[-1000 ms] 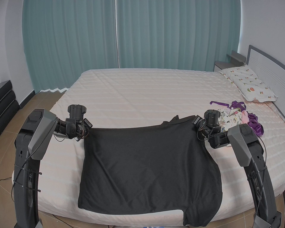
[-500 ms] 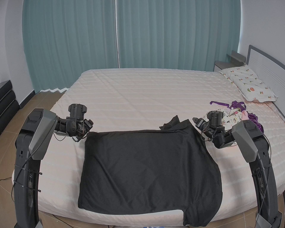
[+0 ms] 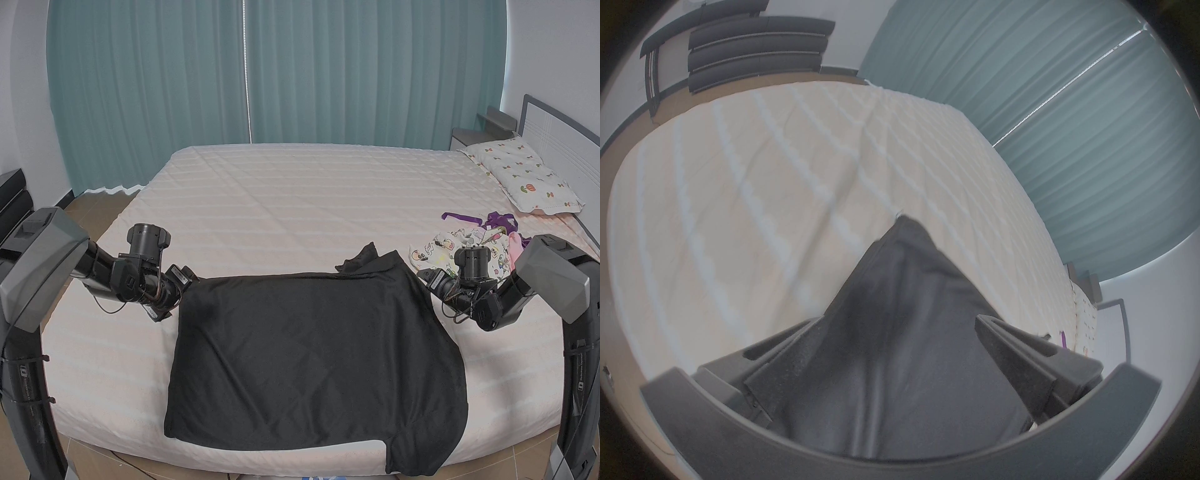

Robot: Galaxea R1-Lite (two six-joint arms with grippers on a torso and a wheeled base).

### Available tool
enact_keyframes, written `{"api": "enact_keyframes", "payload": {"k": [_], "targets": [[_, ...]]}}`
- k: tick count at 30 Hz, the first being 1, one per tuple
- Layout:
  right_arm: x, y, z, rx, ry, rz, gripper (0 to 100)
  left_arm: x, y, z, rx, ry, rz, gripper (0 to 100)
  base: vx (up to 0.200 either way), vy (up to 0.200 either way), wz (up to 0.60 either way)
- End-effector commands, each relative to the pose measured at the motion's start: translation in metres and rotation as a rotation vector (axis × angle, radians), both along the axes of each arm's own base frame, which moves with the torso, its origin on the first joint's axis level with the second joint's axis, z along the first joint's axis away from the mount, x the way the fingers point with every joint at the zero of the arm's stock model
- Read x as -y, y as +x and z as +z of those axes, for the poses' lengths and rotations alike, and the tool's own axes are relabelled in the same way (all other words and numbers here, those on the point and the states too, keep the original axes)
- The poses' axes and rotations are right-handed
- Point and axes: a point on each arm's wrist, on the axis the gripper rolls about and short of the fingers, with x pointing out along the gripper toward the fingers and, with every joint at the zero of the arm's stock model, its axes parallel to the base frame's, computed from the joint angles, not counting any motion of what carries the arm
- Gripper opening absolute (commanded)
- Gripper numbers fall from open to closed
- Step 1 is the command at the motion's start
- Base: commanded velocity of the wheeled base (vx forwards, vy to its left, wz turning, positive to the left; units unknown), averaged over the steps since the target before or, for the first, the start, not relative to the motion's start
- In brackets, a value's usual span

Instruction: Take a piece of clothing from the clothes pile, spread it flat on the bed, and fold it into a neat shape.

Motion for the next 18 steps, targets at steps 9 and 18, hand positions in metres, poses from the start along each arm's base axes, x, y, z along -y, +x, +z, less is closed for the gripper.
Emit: {"api": "enact_keyframes", "payload": {"k": [9,18], "targets": [[-0.008,-0.120,0.018,-0.053,0.226,0.040,100,0.019,-0.150,-0.013,0.002,-0.139,-0.119,100,-0.200,0.000,0.00],[-0.006,-0.133,0.002,-0.047,0.250,0.094,100,0.024,-0.139,-0.059,-0.036,-0.115,-0.116,100,-0.089,0.000,0.00]]}}
